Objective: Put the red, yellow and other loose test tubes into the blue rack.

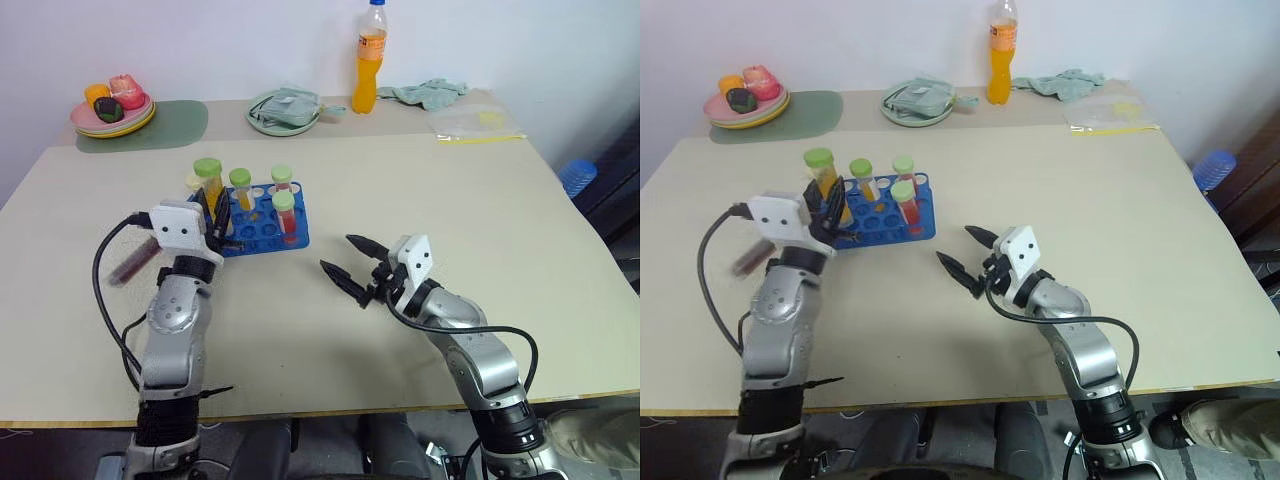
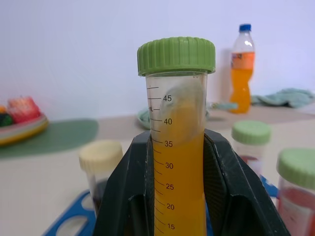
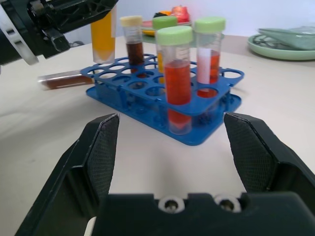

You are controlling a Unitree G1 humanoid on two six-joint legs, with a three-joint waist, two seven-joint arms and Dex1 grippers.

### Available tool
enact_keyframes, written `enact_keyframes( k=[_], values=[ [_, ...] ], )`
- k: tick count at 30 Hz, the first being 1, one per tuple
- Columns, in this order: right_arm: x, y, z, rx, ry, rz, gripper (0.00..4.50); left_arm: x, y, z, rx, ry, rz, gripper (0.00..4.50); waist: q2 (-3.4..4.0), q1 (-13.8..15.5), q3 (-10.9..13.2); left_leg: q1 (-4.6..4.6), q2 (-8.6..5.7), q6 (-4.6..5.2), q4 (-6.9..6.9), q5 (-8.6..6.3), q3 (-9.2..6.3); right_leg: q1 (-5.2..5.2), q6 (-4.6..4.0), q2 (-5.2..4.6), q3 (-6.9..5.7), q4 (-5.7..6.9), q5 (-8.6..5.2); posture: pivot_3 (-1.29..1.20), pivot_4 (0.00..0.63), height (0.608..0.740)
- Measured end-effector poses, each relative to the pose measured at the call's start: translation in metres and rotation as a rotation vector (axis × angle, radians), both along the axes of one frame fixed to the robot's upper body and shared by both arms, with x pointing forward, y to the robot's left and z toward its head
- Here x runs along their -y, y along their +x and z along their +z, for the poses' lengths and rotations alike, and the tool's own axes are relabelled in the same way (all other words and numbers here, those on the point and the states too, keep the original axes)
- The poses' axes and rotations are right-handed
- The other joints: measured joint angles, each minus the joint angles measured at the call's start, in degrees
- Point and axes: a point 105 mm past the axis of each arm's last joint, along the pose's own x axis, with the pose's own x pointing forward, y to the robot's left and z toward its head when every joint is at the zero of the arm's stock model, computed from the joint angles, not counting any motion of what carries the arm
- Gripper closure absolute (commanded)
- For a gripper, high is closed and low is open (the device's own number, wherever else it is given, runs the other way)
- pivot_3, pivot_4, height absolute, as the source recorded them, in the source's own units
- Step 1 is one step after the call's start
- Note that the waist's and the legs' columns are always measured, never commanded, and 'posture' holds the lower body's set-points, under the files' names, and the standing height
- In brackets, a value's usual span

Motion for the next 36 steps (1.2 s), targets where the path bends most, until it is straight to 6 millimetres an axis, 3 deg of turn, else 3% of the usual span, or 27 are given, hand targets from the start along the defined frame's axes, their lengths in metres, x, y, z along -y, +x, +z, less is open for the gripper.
enact_keyframes(
  k=[8, 15, 23, 25, 26, 30, 33, 36],
  values=[
    [0.001, 0.001, -0.001, -0.004, 0.004, -0.012, 0.77, 0.014, 0.016, -0.026, -0.029, -0.035, -0.003, 3.77, -0.01, 0.03, 0.0, 0.0, -0.01, 0.01, 0.05, 0.0, 0.0, 0.03, 0.01, 0.0, -0.02, 0.01, 0.0, 0.0, 0.15, 0.74],
    [0.001, 0.001, -0.001, -0.004, 0.004, -0.015, 0.77, 0.027, 0.026, -0.029, -0.028, -0.058, -0.051, 3.77, -0.01, -0.01, 0.0, 0.0, -0.02, 0.02, 0.05, 0.0, -0.01, 0.04, 0.01, 0.01, -0.02, 0.02, 0.0, 0.0, 0.15, 0.74],
    [0.002, 0.001, -0.001, -0.004, 0.002, -0.015, 0.77, 0.029, 0.029, -0.04, -0.058, -0.068, -0.051, 3.77, -0.01, 0.02, 0.0, 0.0, -0.02, 0.02, 0.07, 0.0, -0.02, 0.05, 0.02, 0.01, -0.03, 0.03, 0.0, 0.0, 0.15, 0.74],
    [0.002, 0.001, -0.001, -0.004, 0.001, -0.015, 0.77, 0.029, 0.029, -0.04, -0.058, -0.064, -0.049, 2.74, -0.01, 0.01, 0.0, 0.0, -0.02, 0.02, 0.07, 0.0, -0.03, 0.05, 0.02, 0.01, -0.03, 0.03, 0.0, 0.0, 0.15, 0.74],
    [0.002, 0.001, -0.001, -0.004, 0.001, -0.015, 0.77, 0.029, 0.029, -0.04, -0.058, -0.063, -0.049, 2.47, -0.01, 0.01, 0.0, 0.0, -0.02, 0.02, 0.07, 0.0, -0.03, 0.05, 0.02, 0.01, -0.03, 0.03, 0.0, 0.0, 0.15, 0.74],
    [0.002, 0.001, -0.001, -0.004, 0.001, -0.014, 0.77, 0.027, 0.027, -0.044, -0.068, -0.067, -0.044, 0.39, -0.01, -0.06, 0.0, 0.0, -0.02, 0.02, 0.06, 0.0, -0.04, 0.04, 0.01, 0.01, -0.03, 0.03, 0.0, 0.0, 0.15, 0.74],
    [0.002, 0.0, 0.0, -0.001, 0.003, -0.01, 0.77, 0.022, 0.021, -0.039, -0.051, -0.102, -0.04, 0.39, -0.01, -0.34, 0.0, 0.0, 0.0, 0.02, 0.05, 0.0, -0.07, 0.03, 0.01, 0.02, -0.03, 0.03, 0.0, 0.0, 0.15, 0.74],
    [0.002, 0.0, 0.001, 0.012, 0.004, -0.006, 0.77, 0.011, 0.012, -0.021, 0.003, -0.126, -0.028, 0.39, -0.01, -0.4, 0.0, 0.0, 0.01, 0.01, 0.04, 0.0, -0.1, 0.02, 0.01, 0.04, -0.04, 0.04, 0.0, 0.0, 0.15, 0.74]
  ],
)
